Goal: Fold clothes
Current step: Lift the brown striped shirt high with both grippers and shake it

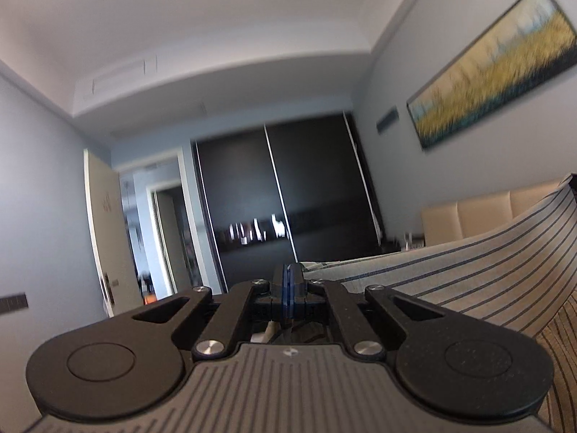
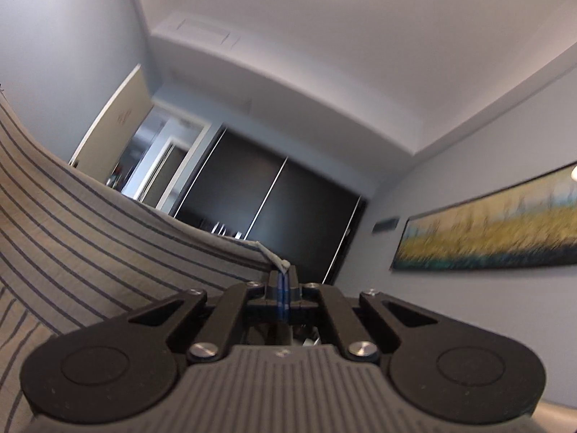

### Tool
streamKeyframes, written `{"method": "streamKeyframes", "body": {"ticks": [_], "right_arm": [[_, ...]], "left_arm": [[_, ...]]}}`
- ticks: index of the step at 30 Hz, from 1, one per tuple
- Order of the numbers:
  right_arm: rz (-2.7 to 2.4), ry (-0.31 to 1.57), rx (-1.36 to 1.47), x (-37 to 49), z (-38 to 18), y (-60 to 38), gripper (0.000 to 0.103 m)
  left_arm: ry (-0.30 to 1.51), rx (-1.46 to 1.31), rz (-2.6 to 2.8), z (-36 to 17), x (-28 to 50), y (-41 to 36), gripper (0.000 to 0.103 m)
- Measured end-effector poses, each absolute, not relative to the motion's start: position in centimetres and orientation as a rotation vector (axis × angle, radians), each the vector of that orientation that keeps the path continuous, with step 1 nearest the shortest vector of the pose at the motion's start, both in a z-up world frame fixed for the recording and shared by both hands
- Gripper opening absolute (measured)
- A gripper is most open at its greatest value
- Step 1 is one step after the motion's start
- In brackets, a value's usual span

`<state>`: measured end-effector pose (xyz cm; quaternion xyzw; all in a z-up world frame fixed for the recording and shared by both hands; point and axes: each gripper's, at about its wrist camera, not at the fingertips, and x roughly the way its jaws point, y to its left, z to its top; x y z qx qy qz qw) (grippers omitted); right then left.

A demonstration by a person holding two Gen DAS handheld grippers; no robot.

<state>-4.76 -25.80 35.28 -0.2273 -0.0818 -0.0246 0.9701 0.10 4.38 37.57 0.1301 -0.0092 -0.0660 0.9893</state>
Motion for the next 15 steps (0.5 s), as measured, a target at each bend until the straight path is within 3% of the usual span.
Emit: {"method": "streamKeyframes", "body": {"ticks": [9, 15], "right_arm": [[0.005, 0.123, -0.465, 13.5, 25.2, -26.6, 0.001], [0.026, 0.342, -0.462, 27.4, 15.8, -26.1, 0.001]], "left_arm": [[0.265, 0.315, -0.11, 27.1, 17.2, 4.8, 0.0], [0.496, 0.346, -0.098, 16.6, 30.2, 5.8, 0.0]]}}
